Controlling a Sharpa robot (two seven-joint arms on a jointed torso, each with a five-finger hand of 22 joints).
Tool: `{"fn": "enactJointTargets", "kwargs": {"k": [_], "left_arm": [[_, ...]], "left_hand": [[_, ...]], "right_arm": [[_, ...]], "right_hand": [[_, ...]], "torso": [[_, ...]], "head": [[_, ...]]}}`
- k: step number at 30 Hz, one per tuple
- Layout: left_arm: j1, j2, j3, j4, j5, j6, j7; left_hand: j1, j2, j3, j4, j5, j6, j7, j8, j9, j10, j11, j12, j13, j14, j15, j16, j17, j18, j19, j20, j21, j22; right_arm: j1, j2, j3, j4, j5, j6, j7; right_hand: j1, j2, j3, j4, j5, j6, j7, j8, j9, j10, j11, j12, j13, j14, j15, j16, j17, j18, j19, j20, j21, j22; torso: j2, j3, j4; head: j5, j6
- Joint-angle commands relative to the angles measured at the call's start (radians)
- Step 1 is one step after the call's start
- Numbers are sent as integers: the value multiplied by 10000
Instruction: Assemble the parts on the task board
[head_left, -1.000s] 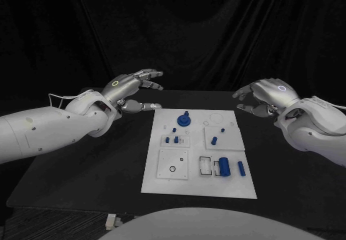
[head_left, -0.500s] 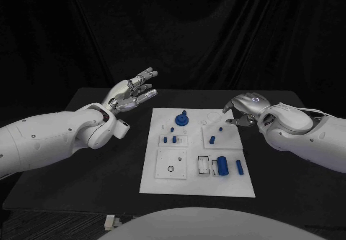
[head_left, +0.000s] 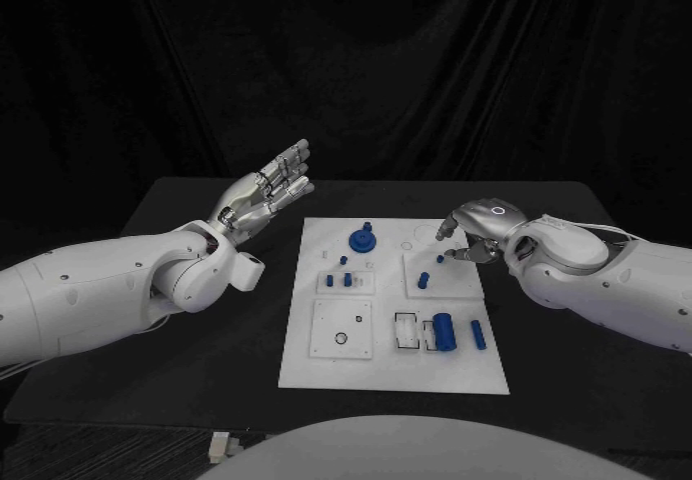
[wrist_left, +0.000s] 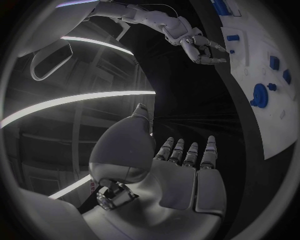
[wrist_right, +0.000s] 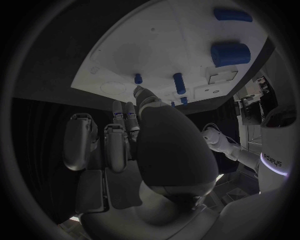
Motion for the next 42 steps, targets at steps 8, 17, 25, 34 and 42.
{"fn": "enactJointTargets", "kwargs": {"k": [8, 17, 25, 34, 42], "left_arm": [[-49, -30, 12, 75, 720, 581, 768], [-57, -36, 12, 54, 747, 745, 627], [-59, -18, 11, 19, 750, 836, 529], [-61, -1, 11, 0, 750, 933, 428], [-64, 35, 11, -35, 750, 1017, 360]], "left_hand": [[220, 95, -107, -4, 380, -10, -41, -4, 12, -40, 186, 47, -17, 13, -44, -36, -10, 126, -104, -167, -114, -669], [637, 276, -159, -13, 794, 86, -38, 3, 20, -56, 263, 55, -20, 13, 125, -36, -10, 135, -65, 214, -101, -709], [1239, 439, -281, -21, 1521, 133, 57, 7, 25, -55, 476, 126, -12, 13, 212, -36, -10, 160, -39, 357, -94, -785], [1618, 539, -375, -20, 1872, 157, 131, 10, 28, -45, 686, 218, -3, 13, 347, -36, -10, 170, 51, 490, -52, -648], [1952, 718, -508, -24, 2181, 202, 258, 19, 35, -24, 922, 377, 16, 65, 506, -8, 13, 188, 275, 614, 53, -294]], "right_arm": [[-129, 126, 3, -96, 301, 70, 253], [-204, 273, 3, -216, 327, 196, 219], [-363, 392, 4, -366, 330, 312, 232], [-449, 448, 4, -515, 331, 355, 254], [-469, 476, 4, -600, 331, 355, 297]], "right_hand": [[-46, 50, 39, 25, -54, 3, 314, -77, -42, 187, 8, 63, -73, 696, 152, -37, 1069, 60, 8, 106, -47, 1804], [26, 61, 116, -8, 108, 26, 358, -89, -64, 301, 13, 80, -129, 689, 195, -45, 1047, 62, 7, 148, -56, 1805], [207, -13, 381, -73, 936, 172, 362, -60, -82, 465, 28, 47, -287, 683, 238, -41, 1044, 63, 5, 197, -61, 1811], [245, -113, 695, -107, 1569, 348, 349, 9, -44, 725, -4, 93, -395, 677, 262, -37, 1040, 67, -4, 219, -73, 1810], [315, -155, 987, -219, 2047, 433, 366, 47, -1, 859, -19, 123, -456, 673, 263, -33, 1038, 64, -3, 224, -51, 1817]], "torso": [[-9, 0, -1], [4, 1, -5], [-7, 2, 1], [-4, 3, -10], [-2, 5, -5]], "head": [[3, -1], [49, -1], [27, -1], [38, -1], [20, -1]]}}
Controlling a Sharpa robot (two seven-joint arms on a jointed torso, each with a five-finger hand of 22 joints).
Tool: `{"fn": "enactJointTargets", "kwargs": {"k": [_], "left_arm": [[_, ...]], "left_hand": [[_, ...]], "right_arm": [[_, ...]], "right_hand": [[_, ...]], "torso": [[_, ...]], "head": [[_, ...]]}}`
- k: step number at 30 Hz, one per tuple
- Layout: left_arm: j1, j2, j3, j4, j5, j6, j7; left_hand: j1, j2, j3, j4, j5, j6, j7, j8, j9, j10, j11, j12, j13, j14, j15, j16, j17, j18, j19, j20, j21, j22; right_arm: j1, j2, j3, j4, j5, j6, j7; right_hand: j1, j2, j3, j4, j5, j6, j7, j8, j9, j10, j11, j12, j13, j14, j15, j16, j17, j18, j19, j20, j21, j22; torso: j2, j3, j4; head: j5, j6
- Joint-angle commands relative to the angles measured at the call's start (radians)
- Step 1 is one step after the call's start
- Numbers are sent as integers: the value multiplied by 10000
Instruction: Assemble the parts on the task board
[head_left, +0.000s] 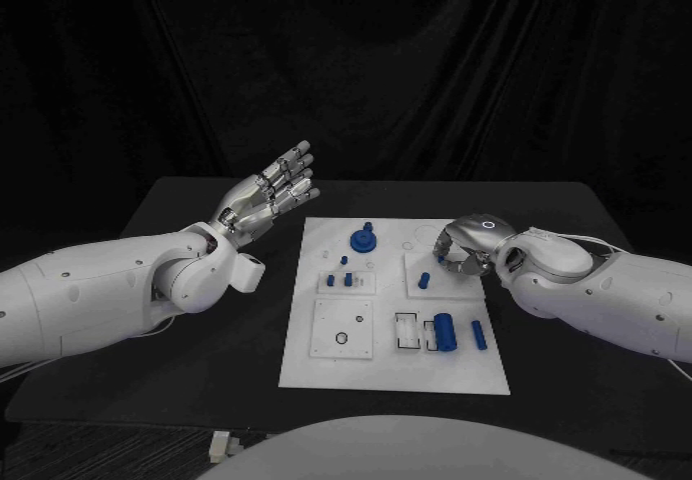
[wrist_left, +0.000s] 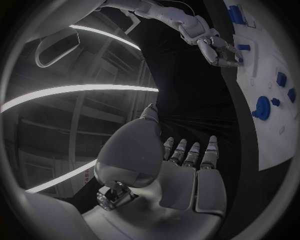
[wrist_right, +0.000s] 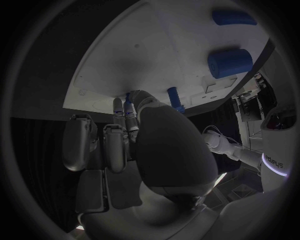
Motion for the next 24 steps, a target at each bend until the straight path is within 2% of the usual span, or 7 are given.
{"fn": "enactJointTargets", "kwargs": {"k": [1, 5, 12, 21, 24], "left_arm": [[-15, 38, 11, -4, 98, 203, 292], [-18, 67, 11, -27, 98, 239, 269], [-24, 93, 11, -62, 98, 277, 215], [-31, 145, 11, -132, 98, 293, 130], [-34, 157, 11, -144, 98, 218, 89]], "left_hand": [[130, 31, -80, 0, 69, 28, 90, 37, 12, 18, 82, 80, 14, 37, 85, -5, 13, 193, 69, 33, 58, 82], [200, 56, -103, -6, 116, 32, 106, 38, 13, 22, 111, 118, 18, 62, 103, 8, 23, 193, 112, 40, 79, 134], [398, 124, -140, -19, 262, 48, 156, 40, 15, 28, 178, 171, 23, 117, 151, 37, 42, 190, 223, 92, 131, 259], [721, 206, -176, -48, 454, 85, 251, 47, 21, 39, 258, 267, 33, 224, 209, 99, 77, 190, 390, 154, 213, 446], [961, 212, -193, -86, 579, 127, 305, 55, 28, 55, 319, 343, 42, 291, 262, 143, 96, 185, 522, 196, 280, 580]], "right_arm": [[-27, 7, 6, -27, -17, 55, 59], [-30, 6, 6, -40, -17, -33, 114], [-31, -11, 6, -51, -17, -249, 230], [-30, -62, 7, -17, 28, -519, 302], [-29, -95, 7, 17, 32, -600, 289]], "right_hand": [[67, -36, 108, -11, 106, 103, 9, 48, 17, 100, 7, 75, -18, 652, 84, -32, 1040, 67, -1, 79, -20, 1822], [84, -26, 244, -76, 245, 189, 9, 92, 51, 198, -9, 113, -33, 654, 84, -25, 1051, 64, 4, 77, 2, 1828], [41, 19, 368, -152, 233, 415, -12, 225, 145, 453, -43, 226, -27, 662, 84, -9, 1075, 55, 18, 79, 47, 1839], [-65, 35, 438, -232, 17, 603, -38, 341, 253, 687, -93, 303, -43, 672, 51, 10, 1106, 34, 60, 58, 160, 1871], [-168, 42, 435, -218, -235, 627, -56, 361, 291, 719, -104, 296, -66, 673, 43, 12, 1108, 33, 59, 50, 164, 1870]], "torso": [[0, 1, 4], [-2, 1, 2], [3, -1, 4], [-3, -1, 2], [-1, -1, 2]], "head": [[-18, -1], [-21, -1], [-11, -1], [5, -1], [-3, -1]]}}
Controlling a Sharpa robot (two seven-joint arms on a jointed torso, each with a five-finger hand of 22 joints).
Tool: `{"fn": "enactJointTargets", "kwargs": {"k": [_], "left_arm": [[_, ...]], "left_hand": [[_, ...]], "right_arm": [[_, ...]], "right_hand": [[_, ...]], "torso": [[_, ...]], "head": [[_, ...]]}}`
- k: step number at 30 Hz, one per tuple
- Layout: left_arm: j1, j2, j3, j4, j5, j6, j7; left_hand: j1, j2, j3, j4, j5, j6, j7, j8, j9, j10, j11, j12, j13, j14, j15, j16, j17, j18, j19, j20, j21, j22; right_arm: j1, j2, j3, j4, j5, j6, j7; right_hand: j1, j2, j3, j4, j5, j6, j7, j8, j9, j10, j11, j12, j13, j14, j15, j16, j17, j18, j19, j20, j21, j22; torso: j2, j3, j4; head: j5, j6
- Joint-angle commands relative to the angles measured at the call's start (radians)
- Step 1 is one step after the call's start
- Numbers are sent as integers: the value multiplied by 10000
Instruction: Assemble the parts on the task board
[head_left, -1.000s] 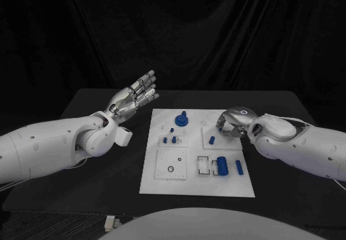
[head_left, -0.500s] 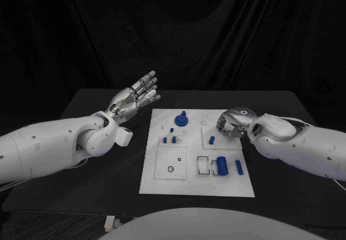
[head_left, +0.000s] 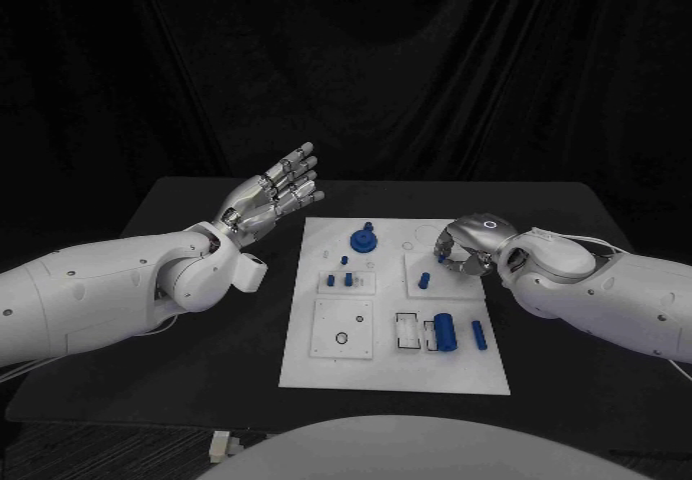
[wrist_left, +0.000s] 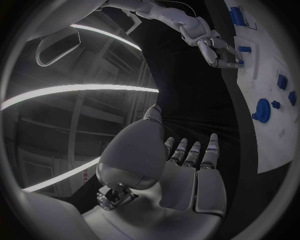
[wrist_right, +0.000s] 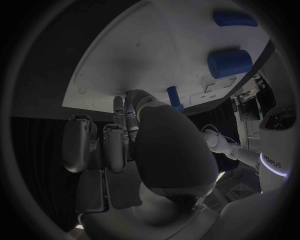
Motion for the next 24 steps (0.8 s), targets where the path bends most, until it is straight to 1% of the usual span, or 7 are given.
{"fn": "enactJointTargets", "kwargs": {"k": [1, 4, 9, 11, 13, 20, 24], "left_arm": [[-16, 30, 11, -6, 86, 22, 83], [-17, 34, 11, -20, 86, -30, 45], [-19, 33, 11, -35, 86, -94, -27], [-20, 36, 11, -46, 86, -141, -55], [-20, 43, 11, -73, 86, -186, -95], [-22, 61, 11, -143, 86, -192, -166], [-22, 72, 11, -175, 86, -175, -199]], "left_hand": [[209, -8, -82, -13, 95, 45, 84, 57, 19, 1, 89, 94, 17, 102, 58, 95, 26, 186, 158, 12, 95, 134], [287, -4, -104, -8, 133, 59, 111, 59, 21, 11, 114, 140, 23, 155, 99, 133, 40, 182, 244, 26, 138, 219], [374, 0, -123, -14, 160, 82, 136, 64, 24, 16, 135, 171, 26, 211, 129, 176, 54, 177, 332, 36, 181, 294], [584, -52, -152, -81, 192, 126, 187, 71, 31, 26, 170, 222, 32, 275, 177, 234, 69, 153, 425, 52, 222, 326], [631, -68, -163, -94, 195, 130, 196, 72, 32, 30, 176, 241, 34, 301, 194, 256, 76, 147, 464, 58, 241, 366], [702, -91, -187, -102, 205, 123, 214, 70, 30, 28, 190, 244, 33, 345, 226, 296, 87, 131, 552, 70, 284, 436], [702, -91, -187, -102, 205, 123, 214, 70, 30, 28, 190, 244, 33, 345, 226, 296, 87, 131, 552, 70, 284, 436]], "right_arm": [[-17, -47, 8, 57, 4, -401, 42], [-15, -88, 8, 108, 7, -505, 30], [-5, -167, 9, 201, 59, -653, 22], [4, -192, 9, 232, 126, -714, 27], [25, -222, 9, 274, 208, -788, 34], [182, -346, 9, 464, 332, -881, -12], [330, -449, 9, 612, 350, -894, -64]], "right_hand": [[-160, 26, 41, -6, -163, 95, 10, 74, 30, 69, -16, 25, -16, 672, 42, 9, 1102, 35, 21, 14, 32, 1862], [-180, 50, 57, -21, -279, 140, -10, 104, 64, 111, -34, 32, -27, 676, 32, 16, 1115, 31, 28, 7, 52, 1867], [-163, 73, 80, -70, -344, 243, -41, 168, 118, 203, -70, 58, -32, 678, 5, 18, 1119, 25, 43, -10, 90, 1877], [-162, 75, 82, -93, -357, 297, -56, 205, 152, 240, -84, 66, -36, 679, -8, 19, 1120, 25, 42, -20, 90, 1877], [-159, 75, 83, -110, -363, 330, -57, 228, 174, 267, -94, 73, -39, 680, -16, 20, 1122, 23, 45, -27, 99, 1880], [-159, 62, 78, -145, -380, 386, -63, 270, 220, 329, -113, 89, -43, 683, -33, 25, 1132, 20, 52, -43, 116, 1884], [-161, 60, 77, -151, -387, 398, -64, 279, 229, 343, -117, 92, -43, 683, -36, 26, 1133, 17, 57, -46, 128, 1888]], "torso": [[-2, -1, 0], [-3, -2, -2], [0, 0, 0], [1, 0, -2], [-1, -2, -3], [-5, -2, 2], [-9, -5, 3]], "head": [[3, -1], [19, -1], [10, -1], [19, -1], [28, -1], [37, -1], [54, -1]]}}
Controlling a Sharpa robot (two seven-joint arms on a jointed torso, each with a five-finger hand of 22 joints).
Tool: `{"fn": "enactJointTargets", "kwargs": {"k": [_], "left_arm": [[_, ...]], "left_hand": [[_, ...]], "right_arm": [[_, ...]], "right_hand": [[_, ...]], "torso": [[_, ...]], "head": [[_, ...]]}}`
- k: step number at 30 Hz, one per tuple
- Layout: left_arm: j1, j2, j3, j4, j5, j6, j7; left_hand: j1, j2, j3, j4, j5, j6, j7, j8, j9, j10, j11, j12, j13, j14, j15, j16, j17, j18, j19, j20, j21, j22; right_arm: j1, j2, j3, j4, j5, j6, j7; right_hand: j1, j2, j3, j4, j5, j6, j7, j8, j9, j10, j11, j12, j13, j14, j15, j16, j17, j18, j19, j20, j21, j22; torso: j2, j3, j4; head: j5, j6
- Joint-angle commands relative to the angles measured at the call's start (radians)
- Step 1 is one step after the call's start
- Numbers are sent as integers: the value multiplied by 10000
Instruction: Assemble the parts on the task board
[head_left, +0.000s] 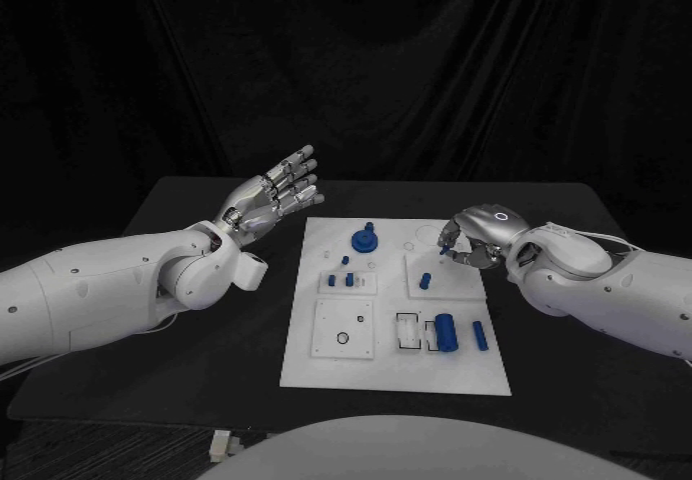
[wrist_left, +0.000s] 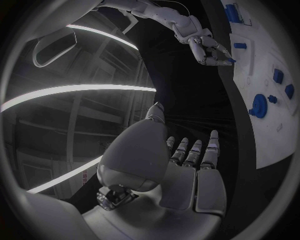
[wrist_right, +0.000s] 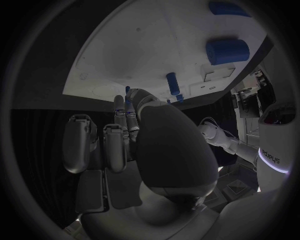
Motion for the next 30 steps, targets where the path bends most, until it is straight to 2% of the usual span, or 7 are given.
{"fn": "enactJointTargets", "kwargs": {"k": [1, 11, 14, 16, 18, 24, 30], "left_arm": [[-11, 29, 11, -9, 81, -53, 1], [-12, 51, 11, -49, 81, -5, -39], [-12, 74, 11, -84, 82, -60, 1], [-13, 104, 10, -111, 82, -185, 52], [-15, 115, 10, -109, 82, -324, 115], [-20, 42, 10, 19, 82, -605, 270], [-24, -99, 10, 142, 82, -684, 309]], "left_hand": [[80, -17, -45, -10, 34, -3, 95, 31, 7, -3, 61, 42, 7, 64, 25, 56, 12, 127, 87, -16, 62, 24], [38, -14, -137, 102, -206, 2, 100, 32, 8, -16, 62, 43, 5, 35, 22, 61, 4, 54, 43, -14, 26, -156], [-240, 69, -294, 167, -453, 14, 97, 33, 9, -29, 45, 42, 3, -83, -65, 11, -20, -58, -355, -42, -197, -753], [-689, 206, -469, 185, -763, 44, 120, 38, 12, -37, 49, 58, 2, -290, -226, -115, -66, -124, -882, -132, -479, -1565], [-844, 214, -541, 182, -936, 125, 189, 51, 23, -36, 73, 95, 5, -366, -299, -162, -86, -72, -1121, -243, -593, -2103], [-800, 158, -547, 168, -885, 379, 295, 99, 55, -24, 46, 191, 13, -431, -451, -208, -108, 36, -1269, -427, -639, -2402], [-758, 169, -527, 167, -811, 394, 314, 101, 55, -27, 31, 199, 13, -427, -441, -198, -105, 56, -1275, -421, -637, -2404]], "right_arm": [[132, -87, 9, 143, 92, -288, -107], [691, -503, 9, 981, 94, -393, -292], [910, -659, 9, 1554, 36, -395, -402], [1013, -717, 9, 2036, -59, -354, -475], [1069, -691, 8, 2465, -174, -302, -521], [974, -410, 7, 3271, -628, -76, -601], [662, 9, 7, 3570, -1185, 225, -655]], "right_hand": [[-58, 17, -3, -74, -53, 88, 7, 46, 26, 91, -3, 56, -17, 683, -40, 25, 1132, 17, 58, -48, 36, 1891], [-49, 17, 1, -102, -71, 132, 4, 78, 62, 147, -20, 69, -20, 684, -54, 26, 1132, 16, 59, -61, 42, 1893], [-47, 15, 1, -106, -73, 136, 6, 81, 66, 152, -21, 70, -21, 688, -55, 34, 1150, 13, 64, -62, 52, 1896], [-52, 11, -2, -108, -82, 137, 14, 83, 71, 157, -19, 69, -23, 688, -57, 32, 1147, 15, 62, -65, 47, 1894], [-59, 6, -6, -109, -100, 138, 20, 85, 77, 163, -17, 68, -25, 688, -57, 31, 1144, 13, 64, -67, 53, 1896], [-55, 16, -1, -117, -126, 144, 21, 90, 87, 180, -19, 72, -27, 686, -59, 27, 1135, 15, 60, -69, 44, 1893], [-52, 23, 3, -124, -144, 149, 20, 95, 95, 195, -22, 75, -27, 677, -60, 10, 1100, 20, 51, -71, 23, 1887]], "torso": [[-1, -5, 3], [8, -3, 3], [2, -5, 0], [-3, -7, 0], [-3, -7, -1], [2, -3, 0], [1, -15, 3]], "head": [[16, -1], [43, -1], [74, -1], [104, -1], [143, -1], [243, -1], [406, -1]]}}
